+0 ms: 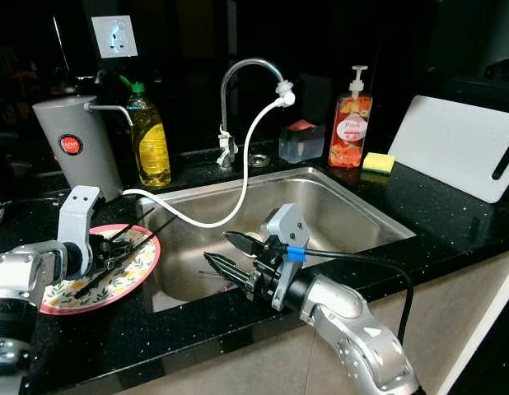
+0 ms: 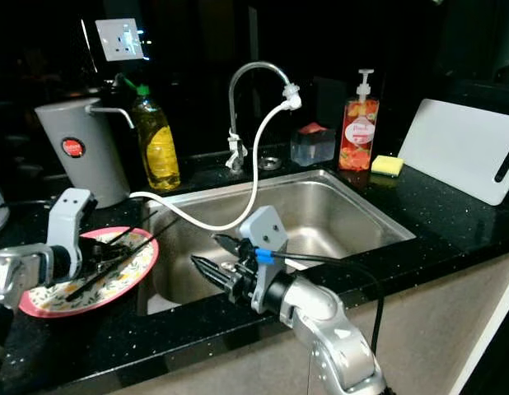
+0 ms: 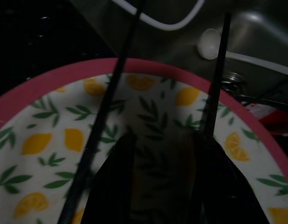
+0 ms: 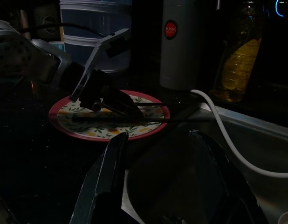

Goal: Kitchen organization

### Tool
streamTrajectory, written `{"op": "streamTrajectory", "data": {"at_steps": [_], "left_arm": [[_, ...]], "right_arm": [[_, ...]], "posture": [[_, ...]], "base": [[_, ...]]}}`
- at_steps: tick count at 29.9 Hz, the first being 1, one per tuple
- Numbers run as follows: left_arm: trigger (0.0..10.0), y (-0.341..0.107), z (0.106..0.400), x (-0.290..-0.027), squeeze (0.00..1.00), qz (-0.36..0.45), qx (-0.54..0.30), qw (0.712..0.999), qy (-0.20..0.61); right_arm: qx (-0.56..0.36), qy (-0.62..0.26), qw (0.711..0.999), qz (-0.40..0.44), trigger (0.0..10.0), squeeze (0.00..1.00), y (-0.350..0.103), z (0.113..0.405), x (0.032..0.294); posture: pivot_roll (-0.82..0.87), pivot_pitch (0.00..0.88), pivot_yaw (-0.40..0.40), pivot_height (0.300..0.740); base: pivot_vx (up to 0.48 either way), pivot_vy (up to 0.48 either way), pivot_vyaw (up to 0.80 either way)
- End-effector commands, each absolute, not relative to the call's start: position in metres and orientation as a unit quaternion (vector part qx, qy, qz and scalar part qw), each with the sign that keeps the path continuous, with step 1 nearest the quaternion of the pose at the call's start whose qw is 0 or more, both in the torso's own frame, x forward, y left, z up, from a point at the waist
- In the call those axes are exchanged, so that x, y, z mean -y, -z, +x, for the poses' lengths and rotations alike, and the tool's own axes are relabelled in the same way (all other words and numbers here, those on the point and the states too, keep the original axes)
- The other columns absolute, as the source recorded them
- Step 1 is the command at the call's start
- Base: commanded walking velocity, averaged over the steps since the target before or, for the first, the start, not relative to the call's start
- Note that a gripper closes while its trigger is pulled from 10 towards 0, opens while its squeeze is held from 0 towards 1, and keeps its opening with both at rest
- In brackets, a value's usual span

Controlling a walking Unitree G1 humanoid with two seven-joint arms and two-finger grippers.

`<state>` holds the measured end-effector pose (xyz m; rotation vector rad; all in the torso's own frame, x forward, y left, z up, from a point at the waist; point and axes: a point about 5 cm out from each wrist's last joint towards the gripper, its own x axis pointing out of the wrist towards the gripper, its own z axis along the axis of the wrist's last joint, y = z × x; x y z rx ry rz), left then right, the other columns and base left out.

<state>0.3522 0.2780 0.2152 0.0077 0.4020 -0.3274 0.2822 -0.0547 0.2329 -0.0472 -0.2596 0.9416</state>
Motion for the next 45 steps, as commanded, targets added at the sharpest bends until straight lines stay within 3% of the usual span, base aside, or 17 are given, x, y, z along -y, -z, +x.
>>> {"op": "streamTrajectory", "data": {"at_steps": [1,16,23,36,38,42,43,45], "left_arm": [[10.0,-0.212,0.350,-0.286,0.00,0.015,-0.216,0.965,0.149],[10.0,-0.227,0.352,-0.281,0.00,0.030,-0.186,0.967,0.171],[10.0,-0.232,0.350,-0.271,0.00,0.039,-0.173,0.960,0.217],[9.6,-0.212,0.344,-0.278,0.00,0.061,-0.219,0.951,0.209],[7.3,-0.210,0.344,-0.278,0.00,0.056,-0.222,0.951,0.208],[7.3,-0.209,0.343,-0.279,0.00,0.054,-0.224,0.951,0.207],[0.2,-0.208,0.343,-0.279,0.00,0.053,-0.224,0.951,0.205],[0.0,-0.208,0.344,-0.279,0.00,0.053,-0.222,0.952,0.203]], "right_arm": [[0.128,-0.457,0.880,-0.022,10.0,0.00,-0.235,0.279,0.053],[0.130,-0.459,0.879,-0.021,10.0,0.00,-0.236,0.280,0.053],[0.129,-0.458,0.879,-0.020,10.0,0.00,-0.236,0.279,0.053],[0.129,-0.458,0.880,-0.019,10.0,0.00,-0.236,0.279,0.053],[0.129,-0.458,0.879,-0.019,10.0,0.00,-0.236,0.279,0.053],[0.129,-0.458,0.879,-0.019,10.0,0.00,-0.236,0.279,0.053],[0.129,-0.458,0.879,-0.019,10.0,0.00,-0.236,0.279,0.053],[0.129,-0.458,0.880,-0.019,10.0,0.00,-0.236,0.279,0.053]], "posture": [[-0.03,0.000,0.057,0.740],[-0.02,0.000,0.052,0.740],[-0.02,0.000,0.057,0.740],[-0.02,0.000,0.057,0.740],[-0.02,0.000,0.057,0.740],[-0.02,0.000,0.057,0.740],[-0.02,0.000,0.056,0.740],[-0.02,0.000,0.056,0.740]], "base": [[0.000,0.000,0.00],[0.000,0.000,0.00],[0.000,0.000,0.00],[0.000,0.000,0.00],[0.000,0.000,0.00],[0.000,0.000,0.00],[0.000,0.000,0.00],[0.000,0.000,0.00]]}}
